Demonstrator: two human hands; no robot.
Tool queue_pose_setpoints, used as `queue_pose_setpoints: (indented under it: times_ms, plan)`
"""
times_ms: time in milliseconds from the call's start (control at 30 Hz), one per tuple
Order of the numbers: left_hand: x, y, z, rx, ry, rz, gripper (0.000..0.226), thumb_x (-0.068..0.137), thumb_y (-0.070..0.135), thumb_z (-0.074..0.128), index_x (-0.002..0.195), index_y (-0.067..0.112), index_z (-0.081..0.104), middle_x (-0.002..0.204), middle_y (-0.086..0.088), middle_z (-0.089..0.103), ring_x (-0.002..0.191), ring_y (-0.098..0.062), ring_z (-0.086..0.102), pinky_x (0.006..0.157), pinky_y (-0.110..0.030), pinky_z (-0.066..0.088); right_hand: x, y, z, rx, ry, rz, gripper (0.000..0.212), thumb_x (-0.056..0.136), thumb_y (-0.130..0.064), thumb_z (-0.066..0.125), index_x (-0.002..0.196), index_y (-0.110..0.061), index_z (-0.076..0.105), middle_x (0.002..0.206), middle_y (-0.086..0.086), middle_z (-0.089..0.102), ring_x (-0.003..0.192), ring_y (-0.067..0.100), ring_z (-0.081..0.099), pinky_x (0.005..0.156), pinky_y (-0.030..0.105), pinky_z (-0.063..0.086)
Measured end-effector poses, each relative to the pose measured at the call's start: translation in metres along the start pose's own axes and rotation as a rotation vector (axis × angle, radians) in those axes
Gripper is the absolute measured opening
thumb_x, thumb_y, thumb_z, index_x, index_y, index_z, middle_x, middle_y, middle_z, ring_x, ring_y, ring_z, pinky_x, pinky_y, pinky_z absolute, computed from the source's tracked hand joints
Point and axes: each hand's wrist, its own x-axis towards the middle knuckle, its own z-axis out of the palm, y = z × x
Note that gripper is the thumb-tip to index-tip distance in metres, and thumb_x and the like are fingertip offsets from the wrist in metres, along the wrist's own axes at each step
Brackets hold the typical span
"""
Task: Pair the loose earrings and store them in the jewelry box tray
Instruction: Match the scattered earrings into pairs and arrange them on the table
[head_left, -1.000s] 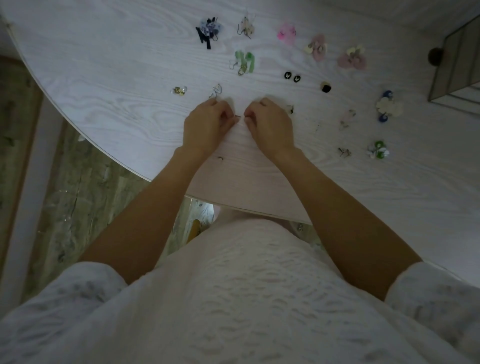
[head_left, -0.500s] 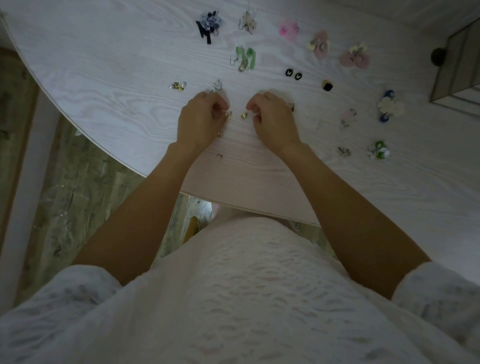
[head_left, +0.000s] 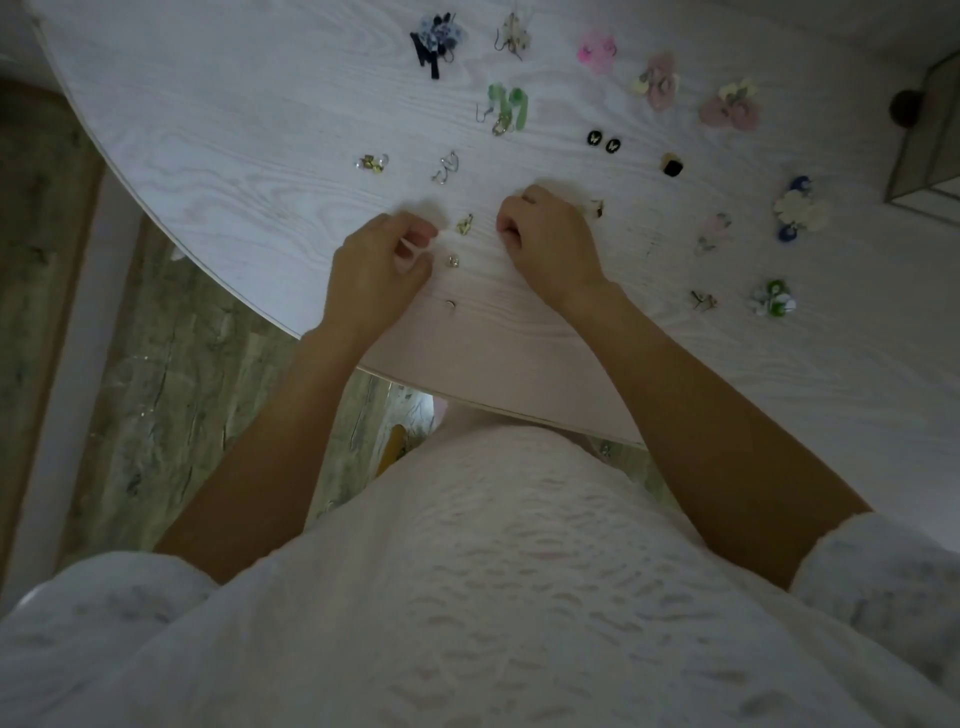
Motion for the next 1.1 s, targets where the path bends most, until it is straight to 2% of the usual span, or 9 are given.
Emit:
queue_pose_setpoints:
  times_ms: [167, 367, 500, 600, 700, 800, 867, 967, 1100]
  plan:
    - [-0.028, -0.001, 0.017, 0.046, -0.067, -0.013, 0.028, 0.077, 0.026, 0.072, 0.102, 0.017, 0.063, 0.098, 0.002, 0.063, 0.078, -0.007, 0.052, 0.072, -0.019, 0.036, -0.015, -0.002, 0.002, 0.029, 0.037, -0.016, 0.014, 0.087, -0.005, 0.047, 0.092, -0.004, 0.060, 0.088, 0.014, 0.061, 0.074, 0.027, 0.056, 0.063, 0.038, 0.046]
    - [-0.031, 0.000, 0.034, 0.013, 0.010, -0.057, 0.014, 0.080, 0.019, 0.068, 0.093, 0.015, 0.068, 0.092, -0.003, 0.064, 0.078, -0.013, 0.057, 0.072, -0.020, 0.038, -0.027, -0.002, 0.011, -0.023, 0.000, -0.127, 0.017, 0.085, -0.002, 0.045, 0.096, -0.002, 0.058, 0.094, 0.016, 0.060, 0.091, 0.030, 0.050, 0.075, 0.032, 0.037]
    - [-0.032, 0.001, 0.033, -0.006, 0.012, -0.050, 0.013, 0.081, 0.023, 0.067, 0.091, 0.014, 0.066, 0.088, 0.003, 0.059, 0.077, -0.008, 0.051, 0.070, -0.019, 0.035, -0.025, -0.001, 0.015, -0.082, 0.013, -0.161, 0.017, 0.087, 0.002, 0.045, 0.094, 0.001, 0.061, 0.094, 0.019, 0.060, 0.088, 0.033, 0.053, 0.075, 0.038, 0.046]
    - [-0.030, 0.006, 0.030, -0.064, 0.013, -0.030, 0.013, 0.084, 0.022, 0.065, 0.093, 0.014, 0.063, 0.089, 0.001, 0.066, 0.075, -0.009, 0.057, 0.072, -0.023, 0.045, -0.025, -0.002, 0.014, -0.103, 0.042, -0.170, 0.015, 0.085, 0.003, 0.049, 0.090, 0.000, 0.062, 0.090, 0.018, 0.062, 0.083, 0.032, 0.055, 0.071, 0.041, 0.051]
    - [-0.013, 0.018, 0.025, -0.111, 0.051, 0.031, 0.012, 0.083, 0.020, 0.066, 0.091, 0.012, 0.063, 0.086, 0.000, 0.068, 0.073, -0.011, 0.061, 0.070, -0.024, 0.050, -0.024, -0.002, 0.008, -0.068, 0.001, -0.200, 0.015, 0.085, 0.000, 0.051, 0.094, 0.001, 0.063, 0.093, 0.018, 0.063, 0.086, 0.032, 0.055, 0.080, 0.035, 0.044]
    - [0.023, 0.031, 0.025, -0.109, 0.064, 0.082, 0.011, 0.081, 0.018, 0.068, 0.090, 0.013, 0.064, 0.086, 0.000, 0.069, 0.073, -0.009, 0.062, 0.071, -0.023, 0.051, -0.018, 0.000, 0.000, 0.028, -0.008, -0.119, 0.014, 0.086, 0.001, 0.051, 0.095, 0.001, 0.062, 0.094, 0.020, 0.062, 0.086, 0.033, 0.057, 0.077, 0.039, 0.046]
    - [0.047, 0.040, 0.029, -0.095, 0.048, 0.118, 0.011, 0.081, 0.017, 0.067, 0.092, 0.013, 0.066, 0.087, -0.002, 0.070, 0.076, -0.012, 0.064, 0.076, -0.027, 0.053, -0.007, 0.004, -0.007, 0.053, 0.007, -0.018, 0.017, 0.087, -0.001, 0.050, 0.100, -0.001, 0.060, 0.097, 0.019, 0.062, 0.089, 0.032, 0.058, 0.079, 0.042, 0.047]
    - [0.071, 0.044, 0.039, -0.052, 0.002, 0.145, 0.012, 0.083, 0.014, 0.063, 0.094, 0.013, 0.068, 0.091, -0.005, 0.072, 0.081, -0.019, 0.066, 0.083, -0.033, 0.051, 0.015, 0.012, -0.020, 0.018, 0.037, 0.092, 0.020, 0.089, -0.004, 0.048, 0.105, -0.004, 0.060, 0.102, 0.015, 0.065, 0.094, 0.029, 0.059, 0.084, 0.038, 0.045]
    - [0.085, 0.042, 0.051, -0.036, 0.046, 0.145, 0.011, 0.081, 0.014, 0.065, 0.090, 0.014, 0.072, 0.096, -0.008, 0.067, 0.087, -0.020, 0.062, 0.075, -0.027, 0.048, 0.037, 0.020, -0.028, -0.048, 0.035, 0.131, 0.019, 0.089, -0.004, 0.048, 0.097, -0.003, 0.065, 0.102, 0.015, 0.063, 0.093, 0.026, 0.057, 0.079, 0.031, 0.041]
